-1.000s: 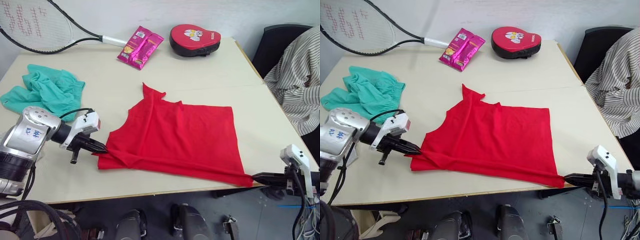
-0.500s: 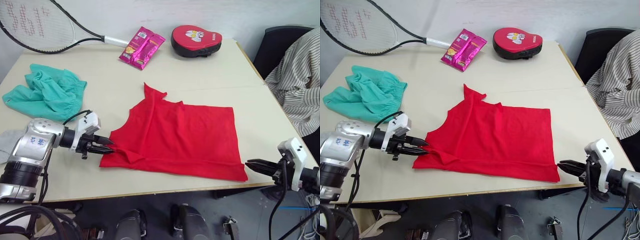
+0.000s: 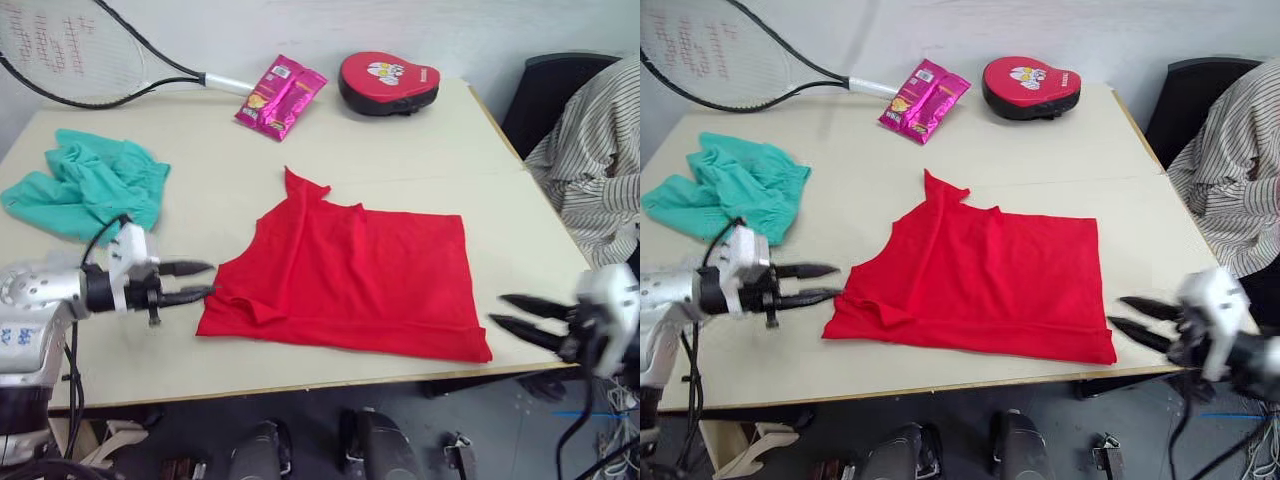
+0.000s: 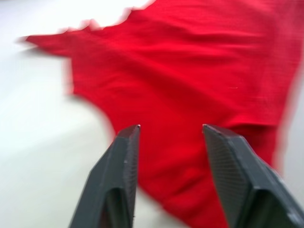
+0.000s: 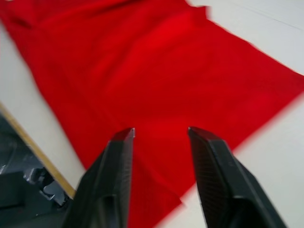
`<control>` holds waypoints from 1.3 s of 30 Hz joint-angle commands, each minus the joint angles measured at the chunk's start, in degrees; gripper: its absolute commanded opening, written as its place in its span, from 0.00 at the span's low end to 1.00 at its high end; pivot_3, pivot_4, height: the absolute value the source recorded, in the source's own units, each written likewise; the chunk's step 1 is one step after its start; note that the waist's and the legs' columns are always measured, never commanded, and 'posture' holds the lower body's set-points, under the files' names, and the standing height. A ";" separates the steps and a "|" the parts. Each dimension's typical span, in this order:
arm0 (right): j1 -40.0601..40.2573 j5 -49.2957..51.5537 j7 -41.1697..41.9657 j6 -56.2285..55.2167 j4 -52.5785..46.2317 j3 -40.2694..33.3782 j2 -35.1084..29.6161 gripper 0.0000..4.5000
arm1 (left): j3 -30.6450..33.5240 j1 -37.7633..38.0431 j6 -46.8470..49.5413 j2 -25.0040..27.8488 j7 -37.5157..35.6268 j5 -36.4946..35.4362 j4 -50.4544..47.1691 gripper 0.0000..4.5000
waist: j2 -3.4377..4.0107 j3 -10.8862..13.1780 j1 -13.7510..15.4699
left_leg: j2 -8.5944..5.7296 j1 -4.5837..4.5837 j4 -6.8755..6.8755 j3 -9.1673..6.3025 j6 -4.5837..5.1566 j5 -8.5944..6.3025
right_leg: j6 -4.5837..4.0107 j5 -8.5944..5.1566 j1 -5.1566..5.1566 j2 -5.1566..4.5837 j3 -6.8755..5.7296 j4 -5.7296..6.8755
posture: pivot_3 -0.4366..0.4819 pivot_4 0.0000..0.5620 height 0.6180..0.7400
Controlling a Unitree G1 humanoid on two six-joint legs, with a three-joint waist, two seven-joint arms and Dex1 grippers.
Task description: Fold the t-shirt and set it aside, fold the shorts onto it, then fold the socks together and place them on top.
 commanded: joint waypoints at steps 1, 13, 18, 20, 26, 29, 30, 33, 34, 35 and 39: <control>-1.05 -6.06 0.80 -11.62 -0.03 7.68 2.85 0.09 | -4.60 2.41 -6.27 -1.53 -1.61 2.05 -4.35 0.14 | 0.06 -0.01 0.18 | -0.02 -0.02 0.02 0.02 -0.02 -0.01 | 0.01 -0.01 -0.03 0.00 0.01 0.01 | 0.48 0.27 1.00; -1.78 -22.23 0.15 -38.65 22.62 20.92 5.95 0.00 | -16.74 -6.44 -17.44 -10.46 7.79 16.86 10.46 0.00 | -0.06 -0.16 0.41 | -0.02 -0.05 0.11 0.00 0.44 0.00 | -0.01 0.15 0.13 -0.01 -0.07 -0.34 | 0.48 0.27 1.00; 0.37 -19.63 -3.28 -39.21 26.37 15.48 5.86 0.00 | -14.42 -10.06 -13.66 -12.86 11.85 14.58 13.89 0.00 | -0.09 -0.20 0.36 | -0.01 -0.02 0.12 -0.02 0.52 0.16 | 0.01 0.16 0.14 -0.01 -0.08 -0.22 | 0.48 0.27 1.00; 1.69 -18.29 -4.08 -39.10 27.23 12.96 5.68 0.00 | -13.97 -10.52 -12.87 -12.88 12.51 14.50 14.43 0.00 | -0.10 -0.21 0.36 | -0.02 -0.02 0.14 -0.02 0.54 0.15 | 0.04 0.18 0.16 -0.03 -0.08 -0.23 | 0.48 0.27 1.00; 5.37 -14.76 -7.60 -35.92 27.21 5.96 6.21 0.00 | -10.52 -10.98 -8.98 -12.80 17.51 13.80 15.19 0.00 | -0.11 -0.21 0.43 | -0.02 -0.01 0.11 -0.08 0.44 0.07 | 0.04 0.18 0.16 -0.03 -0.09 -0.23 | 0.48 0.27 1.00; 7.58 -11.46 -8.15 -32.94 25.69 2.20 6.01 0.00 | -6.68 -8.65 -7.68 -11.56 17.46 11.12 13.78 0.00 | -0.10 -0.21 0.29 | -0.02 -0.01 0.10 -0.08 0.39 0.01 | 0.03 0.18 0.16 -0.04 -0.08 -0.23 | 0.48 0.27 1.00; 8.38 -10.61 -8.03 -31.98 24.91 1.16 5.70 0.00 | -5.34 -7.79 -8.00 -11.18 17.32 10.35 13.27 0.00 | -0.10 -0.21 0.29 | -0.01 -0.01 0.06 -0.08 0.38 0.01 | 0.02 0.17 0.15 -0.04 -0.08 -0.23 | 0.48 0.27 1.00; 10.60 -7.54 -7.23 -28.86 20.27 -2.25 4.47 0.00 | 0.68 -4.73 -6.95 -8.93 15.33 5.00 9.36 0.00 | -0.10 -0.21 0.22 | 0.02 0.00 0.00 -0.10 0.33 0.02 | -0.06 0.12 0.09 -0.02 -0.10 -0.16 | 0.48 0.27 1.00; 11.27 -6.39 -5.88 -27.62 18.47 -2.60 3.49 0.04 | 2.78 -3.63 -5.41 -8.08 13.42 1.55 7.28 0.00 | -0.09 -0.20 0.21 | 0.03 0.00 -0.01 -0.10 0.32 0.02 | -0.10 0.10 0.06 -0.02 -0.10 -0.13 | 0.48 0.27 1.00; 11.86 -6.36 -4.13 -27.48 17.22 -2.40 2.23 0.08 | 3.86 -2.16 -4.10 -6.70 11.18 -0.63 5.15 0.04 | -0.09 -0.20 0.10 | 0.04 0.00 -0.01 -0.13 0.28 -0.01 | -0.11 0.09 0.07 -0.02 -0.12 -0.11 | 0.48 0.27 1.00; 12.35 -9.46 -0.15 -29.45 14.19 0.07 -1.47 0.34 | 2.13 5.74 -13.46 -0.65 3.90 4.54 1.05 0.26 | 0.09 -0.31 0.28 | 0.04 0.07 -0.08 -0.09 0.33 -0.08 | -0.17 0.05 0.16 0.00 -0.13 -0.32 | 0.48 0.27 1.00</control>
